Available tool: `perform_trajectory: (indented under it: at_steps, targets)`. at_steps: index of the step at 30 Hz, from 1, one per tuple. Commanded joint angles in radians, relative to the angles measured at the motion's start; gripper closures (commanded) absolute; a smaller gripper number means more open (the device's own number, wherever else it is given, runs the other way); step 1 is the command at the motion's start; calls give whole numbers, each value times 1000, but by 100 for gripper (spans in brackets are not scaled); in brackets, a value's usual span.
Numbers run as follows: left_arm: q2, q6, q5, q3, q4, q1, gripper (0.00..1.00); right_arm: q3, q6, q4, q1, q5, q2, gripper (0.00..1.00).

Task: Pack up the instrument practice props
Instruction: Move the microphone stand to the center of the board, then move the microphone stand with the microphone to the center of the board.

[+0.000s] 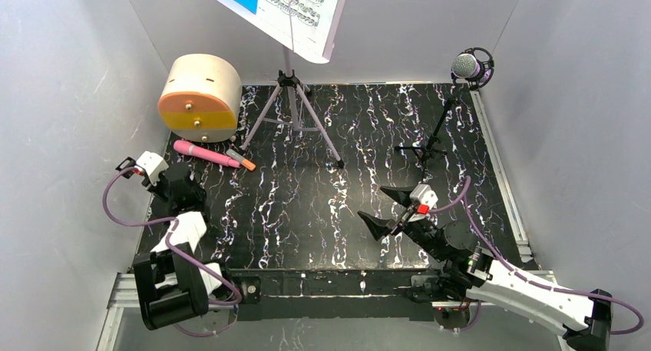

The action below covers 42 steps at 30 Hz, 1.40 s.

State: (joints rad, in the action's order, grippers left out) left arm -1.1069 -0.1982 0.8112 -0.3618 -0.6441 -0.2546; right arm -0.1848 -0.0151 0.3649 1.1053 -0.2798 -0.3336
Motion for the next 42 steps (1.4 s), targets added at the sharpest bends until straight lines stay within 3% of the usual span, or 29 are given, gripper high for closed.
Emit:
perform_trajectory:
  at_steps: [1,12,21,25,28,30,32,35,42]
  targets:
    - [-18,-22,-53,-30,-186,-26,100,-6,-23,25,-4,14,15,1]
    - [-50,-42,-35,19,-224,-43,100,-7,-35,9,-4,16,36,1]
    - [-95,-28,41,36,-223,-44,88,-22,-49,-40,-4,10,77,1]
    - [-74,-12,46,32,-221,-45,73,-19,-61,-55,-4,9,109,1]
    - [-66,-40,69,33,-200,-45,53,-21,-60,-59,-4,9,111,1]
    - [-58,-64,76,25,-163,-45,34,-23,-60,-61,-4,6,103,1]
    - [-42,-95,87,9,-108,-43,22,-25,-61,-61,-4,-4,91,1]
    - [2,-142,124,-31,23,-28,15,-28,-62,-63,-4,-26,77,1]
    - [161,-228,172,-160,386,30,12,-53,-81,-92,-4,-122,58,1]
